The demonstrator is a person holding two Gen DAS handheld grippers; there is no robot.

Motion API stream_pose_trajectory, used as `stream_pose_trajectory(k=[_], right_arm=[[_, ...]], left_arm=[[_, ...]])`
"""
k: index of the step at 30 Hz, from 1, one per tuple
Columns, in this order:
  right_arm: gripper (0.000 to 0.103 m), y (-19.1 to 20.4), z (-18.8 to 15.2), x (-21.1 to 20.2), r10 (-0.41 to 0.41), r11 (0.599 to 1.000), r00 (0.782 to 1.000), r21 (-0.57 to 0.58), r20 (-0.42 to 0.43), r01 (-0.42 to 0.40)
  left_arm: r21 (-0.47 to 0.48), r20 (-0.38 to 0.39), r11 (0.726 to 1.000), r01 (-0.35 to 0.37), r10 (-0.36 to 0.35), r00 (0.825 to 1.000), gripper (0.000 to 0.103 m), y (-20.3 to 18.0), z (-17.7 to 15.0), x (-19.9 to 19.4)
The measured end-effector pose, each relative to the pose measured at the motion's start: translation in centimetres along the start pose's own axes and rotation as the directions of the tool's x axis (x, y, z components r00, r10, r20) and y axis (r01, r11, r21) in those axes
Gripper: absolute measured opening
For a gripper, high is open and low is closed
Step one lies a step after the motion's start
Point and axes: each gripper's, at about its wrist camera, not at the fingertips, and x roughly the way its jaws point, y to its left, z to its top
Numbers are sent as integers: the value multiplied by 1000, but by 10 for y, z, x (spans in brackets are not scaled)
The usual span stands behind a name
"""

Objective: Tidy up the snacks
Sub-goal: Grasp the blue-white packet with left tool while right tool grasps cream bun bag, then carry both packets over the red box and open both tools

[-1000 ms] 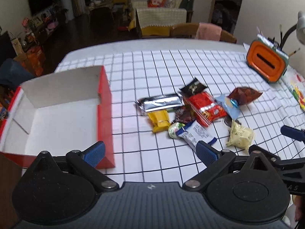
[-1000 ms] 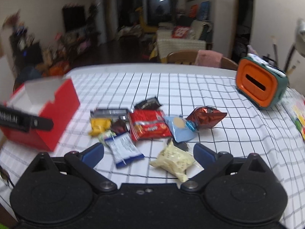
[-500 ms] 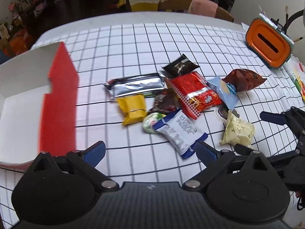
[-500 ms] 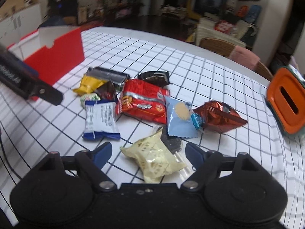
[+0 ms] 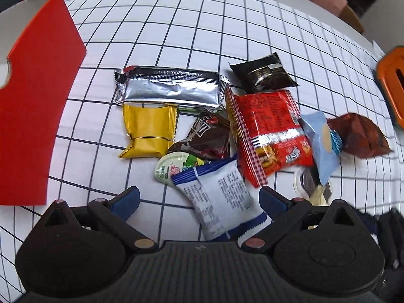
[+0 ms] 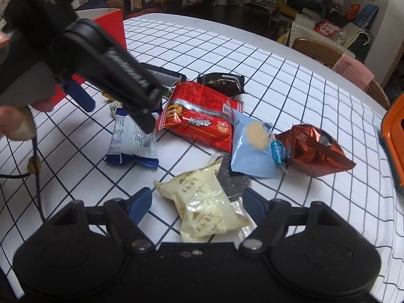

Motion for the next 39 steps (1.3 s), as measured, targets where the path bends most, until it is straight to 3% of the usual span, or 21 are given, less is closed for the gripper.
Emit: stream_pose_trajectory(k=[12, 17, 21, 26, 39], right_arm=[[60, -2, 0, 7, -6, 999, 1000, 32, -18, 6], [46, 3, -2, 3, -37, 998, 999, 54, -19, 38], [41, 7, -3, -4, -49, 994, 999, 94, -11, 50], [38, 13, -5, -10, -75, 987, 997, 141, 1, 74], [36, 28, -6, -40, -99, 960, 994, 269, 44, 84]], left_arm=[[8, -13, 999, -54, 54, 998, 95, -16, 4, 13], [23, -11, 997, -80, 80, 997, 80, -16, 0, 14], [46, 8, 994, -99, 99, 995, 68, -15, -4, 10], [65, 24, 996, -68, 67, 997, 59, -4, -10, 5], [116, 42, 992, 41, -46, 998, 56, 27, -28, -29]])
